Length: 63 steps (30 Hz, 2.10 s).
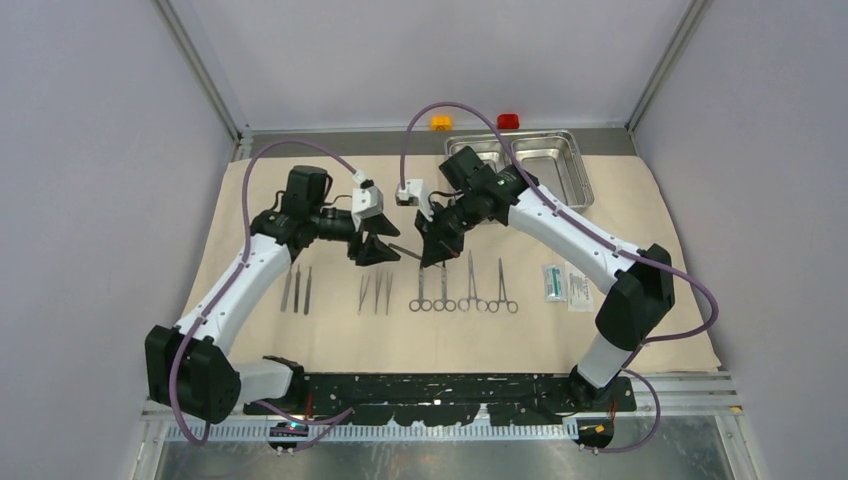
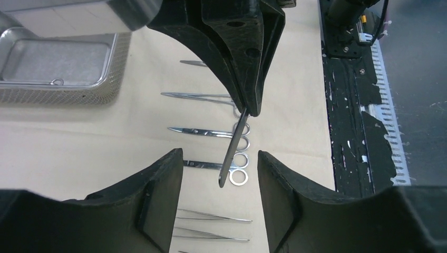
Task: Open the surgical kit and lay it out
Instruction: Place the medical item in the surgical kit.
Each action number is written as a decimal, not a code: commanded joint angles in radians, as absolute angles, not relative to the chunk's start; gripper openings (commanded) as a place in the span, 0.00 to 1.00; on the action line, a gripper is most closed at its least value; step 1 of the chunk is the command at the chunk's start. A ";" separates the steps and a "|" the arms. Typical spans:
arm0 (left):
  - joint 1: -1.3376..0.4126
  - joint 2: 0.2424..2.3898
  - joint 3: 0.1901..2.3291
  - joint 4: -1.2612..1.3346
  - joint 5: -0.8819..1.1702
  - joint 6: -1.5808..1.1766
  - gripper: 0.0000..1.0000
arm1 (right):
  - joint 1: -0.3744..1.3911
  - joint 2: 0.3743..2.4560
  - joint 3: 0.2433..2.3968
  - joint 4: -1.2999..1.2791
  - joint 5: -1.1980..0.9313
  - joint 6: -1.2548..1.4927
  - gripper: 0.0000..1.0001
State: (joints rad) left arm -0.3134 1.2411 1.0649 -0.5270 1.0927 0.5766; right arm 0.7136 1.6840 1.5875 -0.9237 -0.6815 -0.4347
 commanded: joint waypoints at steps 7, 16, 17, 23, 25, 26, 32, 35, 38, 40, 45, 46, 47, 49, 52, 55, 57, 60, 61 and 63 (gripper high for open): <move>-0.354 1.280 1.069 -0.488 1.112 0.579 0.33 | 0.718 1.678 1.610 -0.886 -0.682 -0.403 0.01; -0.353 1.247 1.017 -0.492 1.119 0.569 0.00 | 0.698 1.627 1.585 -0.840 -0.686 -0.356 0.00; -0.353 1.241 1.007 -0.491 1.118 0.569 0.00 | 0.691 1.622 1.584 -0.835 -0.698 -0.350 0.00; -0.349 1.220 0.958 -0.470 1.115 0.568 0.00 | 0.645 1.593 1.579 -0.825 -0.785 -0.320 0.01; -0.347 1.218 0.952 -0.469 1.117 0.567 0.00 | 0.645 1.581 1.571 -0.824 -0.793 -0.325 0.00; -0.345 1.218 0.950 -0.469 1.121 0.565 0.00 | 0.645 1.577 1.566 -0.825 -0.798 -0.328 0.01; -0.324 1.224 0.924 -0.397 1.159 0.478 0.00 | 0.643 1.555 1.547 -0.824 -0.804 -0.341 0.07; -0.304 1.223 0.907 -0.323 1.181 0.397 0.00 | 0.642 1.546 1.540 -0.825 -0.796 -0.350 0.12; -0.288 1.220 0.900 -0.277 1.204 0.341 0.00 | 0.638 1.539 1.529 -0.819 -0.791 -0.357 0.16; -0.279 1.215 0.892 -0.246 1.215 0.309 0.00 | 0.636 1.534 1.520 -0.815 -0.791 -0.357 0.17; -0.266 1.206 0.870 -0.200 1.221 0.275 0.00 | 0.628 1.522 1.507 -0.804 -0.790 -0.356 0.20; -0.264 1.205 0.868 -0.197 1.221 0.272 0.00 | 0.627 1.520 1.506 -0.802 -0.790 -0.355 0.20; -0.263 1.204 0.866 -0.194 1.222 0.271 0.00 | 0.627 1.519 1.504 -0.802 -0.791 -0.356 0.21; -0.261 1.204 0.864 -0.185 1.223 0.262 0.00 | 0.626 1.517 1.500 -0.801 -0.791 -0.355 0.23; -0.259 1.206 0.864 -0.177 1.227 0.252 0.00 | 0.627 1.518 1.491 -0.799 -0.789 -0.357 0.29; -0.259 1.204 0.864 -0.175 1.230 0.248 0.00 | 0.627 1.522 1.482 -0.791 -0.781 -0.356 0.39; -0.259 1.204 0.864 -0.175 1.235 0.247 0.00 | 0.626 1.521 1.476 -0.778 -0.772 -0.348 0.45; -0.259 1.203 0.861 -0.175 1.244 0.247 0.00 | 0.626 1.517 1.476 -0.758 -0.755 -0.339 0.50; -0.259 1.200 0.859 -0.174 1.247 0.247 0.00 | 0.626 1.515 1.480 -0.756 -0.750 -0.337 0.51; -0.259 1.198 0.855 -0.173 1.251 0.249 0.00 | 0.627 1.510 1.492 -0.756 -0.742 -0.335 0.53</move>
